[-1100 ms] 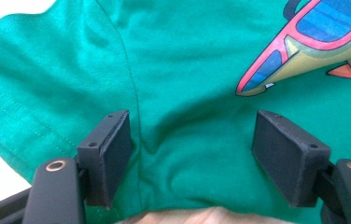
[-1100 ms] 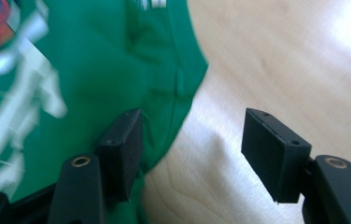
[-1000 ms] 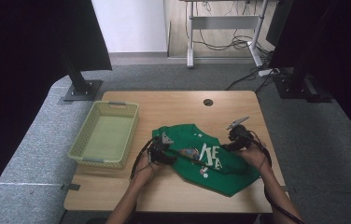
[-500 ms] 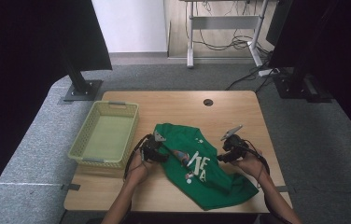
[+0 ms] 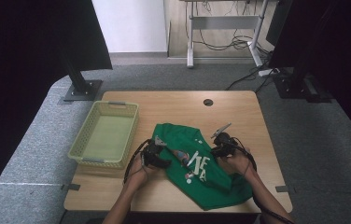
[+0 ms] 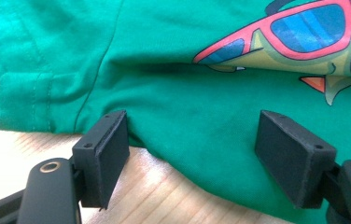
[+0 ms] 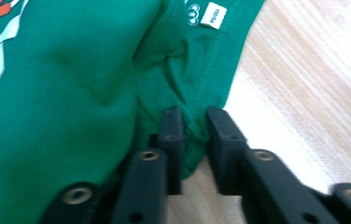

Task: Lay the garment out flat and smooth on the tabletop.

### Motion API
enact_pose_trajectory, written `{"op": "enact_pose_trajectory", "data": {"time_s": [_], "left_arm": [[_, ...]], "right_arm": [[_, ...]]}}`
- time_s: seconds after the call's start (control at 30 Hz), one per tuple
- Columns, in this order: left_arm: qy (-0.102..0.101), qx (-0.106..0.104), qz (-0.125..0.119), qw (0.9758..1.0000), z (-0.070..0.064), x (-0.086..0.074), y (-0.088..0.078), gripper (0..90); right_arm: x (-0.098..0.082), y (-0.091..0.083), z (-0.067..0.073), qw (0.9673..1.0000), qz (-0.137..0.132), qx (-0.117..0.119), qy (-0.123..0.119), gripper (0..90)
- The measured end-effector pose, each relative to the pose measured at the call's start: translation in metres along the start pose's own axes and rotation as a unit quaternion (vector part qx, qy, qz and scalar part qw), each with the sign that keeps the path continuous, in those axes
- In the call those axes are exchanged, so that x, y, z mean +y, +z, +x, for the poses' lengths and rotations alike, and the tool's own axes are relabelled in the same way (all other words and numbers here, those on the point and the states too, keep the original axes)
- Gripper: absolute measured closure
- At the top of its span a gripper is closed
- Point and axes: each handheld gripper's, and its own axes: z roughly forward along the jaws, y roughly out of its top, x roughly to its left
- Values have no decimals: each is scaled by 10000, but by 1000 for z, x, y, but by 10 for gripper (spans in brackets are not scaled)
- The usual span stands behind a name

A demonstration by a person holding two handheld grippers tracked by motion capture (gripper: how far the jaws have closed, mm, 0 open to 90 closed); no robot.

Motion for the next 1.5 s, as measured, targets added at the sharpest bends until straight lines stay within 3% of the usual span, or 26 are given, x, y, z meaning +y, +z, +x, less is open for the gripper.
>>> {"op": "enact_pose_trajectory", "data": {"time_s": [0.07,0.1,0.2,0.27,0.47,0.5,0.6,0.63,0.77,0.8,0.83,0.97,1.0,1.13,1.2,1.23,1.27,1.3,1.33,1.37,1.4,1.43,1.5], "left_arm": [[-12,15,0,10000,2,-1,-1,254],[-25,23,8,10000,2,-1,-1,255],[-23,15,26,10000,5,-2,-2,254],[-7,13,37,10000,7,-3,-3,255],[26,-13,44,10000,8,-2,-2,255],[39,-21,47,10000,8,-2,-2,255],[69,-40,56,10000,9,-2,-2,255],[79,-47,67,9999,9,-1,-2,255],[80,-51,66,9999,9,-1,-2,257],[75,9,104,9999,11,-3,-5,257],[132,64,115,9998,11,-3,-6,265],[195,136,122,9996,11,-3,-7,293],[201,151,-75,9997,13,2,-12,294],[159,136,-150,9997,14,5,-13,299],[99,169,-263,9995,19,14,-14,312],[99,169,-263,9995,19,14,-14,312],[63,227,-358,9991,24,26,-12,312],[63,227,-358,9991,24,26,-12,325],[63,227,-358,9991,24,26,-12,325],[69,274,-406,9988,30,40,-5,325],[69,274,-406,9988,30,40,-5,330],[92,302,-405,9987,33,48,1,330],[94,307,-406,9987,35,56,9,333]], "right_arm": [[0,-3,-1,9998,127,-141,-2,808],[-1,-6,-5,9986,261,-453,-27,811],[-2,-9,-9,9980,300,-557,-15,811],[-5,-28,-27,9967,152,-781,175,812],[1,-55,-40,9938,-106,-1079,249,812],[11,-76,-48,9901,-324,-1334,290,812],[15,-82,-51,9886,-392,-1426,284,812],[26,-92,-61,9814,-548,-1826,239,805],[30,-85,-74,9787,-499,-1973,287,752],[30,-85,-74,9787,-499,-1973,287,696],[26,-80,-78,9813,-524,-1812,390,593],[19,-80,-75,9834,-554,-1676,410,559],[4,-76,-71,9884,-366,-1400,469,514],[-6,-72,-71,9905,-309,-1201,589,504],[-6,-72,-71,9905,-309,-1201,589,495],[-20,-61,-70,9927,-163,-943,729,495],[-20,-61,-70,9927,-163,-943,729,462],[-20,-61,-70,9927,-163,-943,729,462],[-31,-49,-67,9938,-19,-808,759,462],[-31,-49,-67,9938,-19,-808,759,430],[-31,-49,-67,9938,-19,-808,759,430],[-37,-39,-64,9944,-59,-651,824,400],[-36,-33,-63,9946,-65,-647,807,386]]}}
